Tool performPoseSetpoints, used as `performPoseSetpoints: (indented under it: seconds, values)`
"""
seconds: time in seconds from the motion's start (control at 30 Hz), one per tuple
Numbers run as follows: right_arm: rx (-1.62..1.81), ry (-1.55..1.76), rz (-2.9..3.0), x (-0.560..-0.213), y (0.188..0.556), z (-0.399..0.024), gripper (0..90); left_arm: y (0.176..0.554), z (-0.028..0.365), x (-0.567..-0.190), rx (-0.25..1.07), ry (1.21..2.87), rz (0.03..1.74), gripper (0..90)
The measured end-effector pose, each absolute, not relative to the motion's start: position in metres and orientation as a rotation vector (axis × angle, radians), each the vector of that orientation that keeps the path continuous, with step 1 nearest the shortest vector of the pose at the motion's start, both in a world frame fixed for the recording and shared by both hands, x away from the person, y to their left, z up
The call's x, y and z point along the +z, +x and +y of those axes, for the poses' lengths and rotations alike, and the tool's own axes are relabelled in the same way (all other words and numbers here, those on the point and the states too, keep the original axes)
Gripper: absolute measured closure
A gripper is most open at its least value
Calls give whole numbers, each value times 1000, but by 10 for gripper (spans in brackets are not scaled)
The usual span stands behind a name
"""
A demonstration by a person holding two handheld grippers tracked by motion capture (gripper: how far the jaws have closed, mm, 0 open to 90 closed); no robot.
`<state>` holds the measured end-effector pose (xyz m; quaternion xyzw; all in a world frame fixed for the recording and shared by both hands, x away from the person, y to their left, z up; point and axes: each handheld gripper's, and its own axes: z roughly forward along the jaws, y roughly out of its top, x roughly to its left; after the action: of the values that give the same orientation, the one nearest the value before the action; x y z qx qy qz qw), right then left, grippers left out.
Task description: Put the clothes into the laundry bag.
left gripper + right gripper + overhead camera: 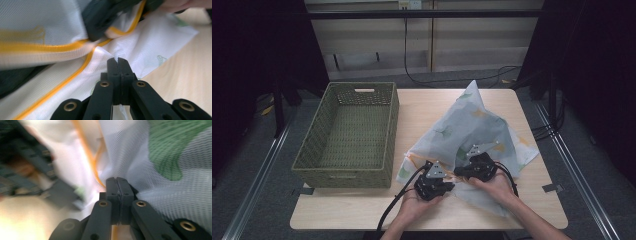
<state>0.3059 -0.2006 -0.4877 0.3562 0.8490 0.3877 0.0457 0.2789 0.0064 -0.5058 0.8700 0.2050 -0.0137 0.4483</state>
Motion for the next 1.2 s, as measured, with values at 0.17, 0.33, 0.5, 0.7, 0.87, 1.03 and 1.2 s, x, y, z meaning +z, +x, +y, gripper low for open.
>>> performPoseSetpoints:
  seconds: [0.17, 0.33, 0.5, 0.7, 0.87, 1.03, 1.2]
  values:
    - [1151, 1078, 2584, -492, 313, -207, 899, 268, -10, -504, -26, 2177, 457, 900]
    - [1140, 1057, 2572, -495, 328, -206, 900, 264, -23, -501, -40, 2151, 460, 900]
    - [1129, 1043, 2555, -498, 348, -207, 900, 264, -44, -495, -30, 2132, 440, 900]
    - [1120, 1057, 2530, -500, 361, -208, 900, 256, -68, -502, -67, 2119, 452, 900]
    - [1118, 1071, 2513, -499, 362, -216, 900, 254, -75, -505, -70, 2107, 453, 893]
    - [1148, 1050, 2537, -491, 348, -220, 900, 257, -45, -497, -104, 2064, 494, 706]
    - [1181, 1024, 2545, -480, 328, -227, 898, 252, -18, -483, -66, 2053, 500, 654]
